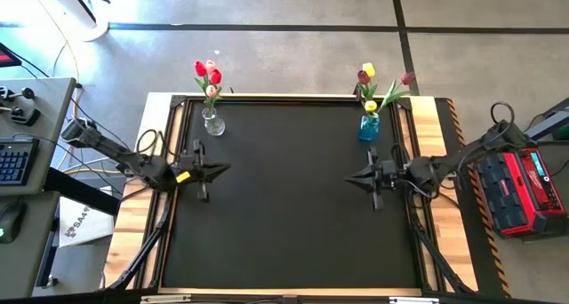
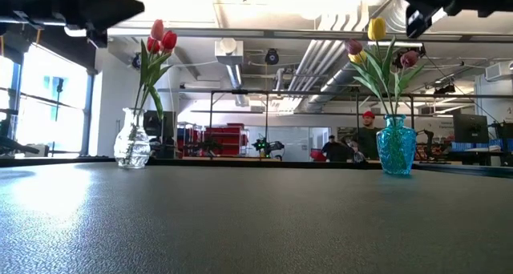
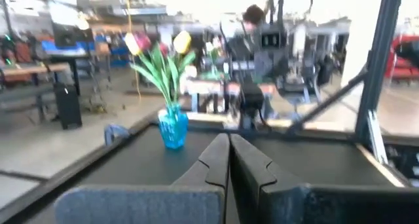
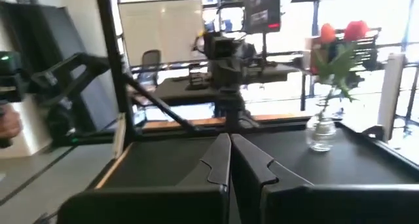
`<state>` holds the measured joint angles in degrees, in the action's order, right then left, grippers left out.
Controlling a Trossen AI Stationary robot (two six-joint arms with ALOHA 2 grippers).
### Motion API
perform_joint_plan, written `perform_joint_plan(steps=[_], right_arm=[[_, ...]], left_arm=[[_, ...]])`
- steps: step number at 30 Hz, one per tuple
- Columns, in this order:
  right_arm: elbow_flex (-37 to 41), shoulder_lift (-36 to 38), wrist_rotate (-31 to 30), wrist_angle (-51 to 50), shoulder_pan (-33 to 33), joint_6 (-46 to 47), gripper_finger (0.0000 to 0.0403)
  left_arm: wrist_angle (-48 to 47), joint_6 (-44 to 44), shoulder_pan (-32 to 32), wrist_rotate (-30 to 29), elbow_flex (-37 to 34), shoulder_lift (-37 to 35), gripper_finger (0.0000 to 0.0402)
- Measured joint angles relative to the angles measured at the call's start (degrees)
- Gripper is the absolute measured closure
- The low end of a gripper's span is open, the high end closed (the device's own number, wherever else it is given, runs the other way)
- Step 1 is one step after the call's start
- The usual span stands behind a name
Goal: Sort flowers into vase by color
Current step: Return to Home Position
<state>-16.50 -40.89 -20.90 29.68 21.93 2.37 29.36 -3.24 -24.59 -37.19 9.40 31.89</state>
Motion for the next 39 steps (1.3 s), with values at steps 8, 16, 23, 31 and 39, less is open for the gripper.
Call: perform_joint_plan(steps=[8, 16, 23, 31, 39], right_arm=[[-0.65, 10.64, -3.64, -9.55, -0.13, -1.27, 0.0403], [3.33, 17.86, -3.66, -14.39, -0.13, 2.16, 0.0403], [10.95, 18.22, -4.58, -2.31, -0.13, 1.23, 0.0403], [3.28, 25.44, -6.59, -20.37, -0.13, -0.31, 0.0403], [5.02, 31.06, -6.19, -23.07, -0.22, -1.27, 0.0403]], left_arm=[[-10.63, -4.30, 0.02, 0.54, 2.28, -9.79, 0.0401], [-19.36, -0.99, 0.02, 0.59, -0.83, -19.39, 0.0401], [-15.64, -3.43, 0.26, 0.53, -4.54, -20.71, 0.0401], [-20.16, -7.12, 0.26, 0.10, 0.58, -21.40, 0.0401], [-26.01, -3.49, 0.26, 0.07, -0.85, -25.60, 0.0401]])
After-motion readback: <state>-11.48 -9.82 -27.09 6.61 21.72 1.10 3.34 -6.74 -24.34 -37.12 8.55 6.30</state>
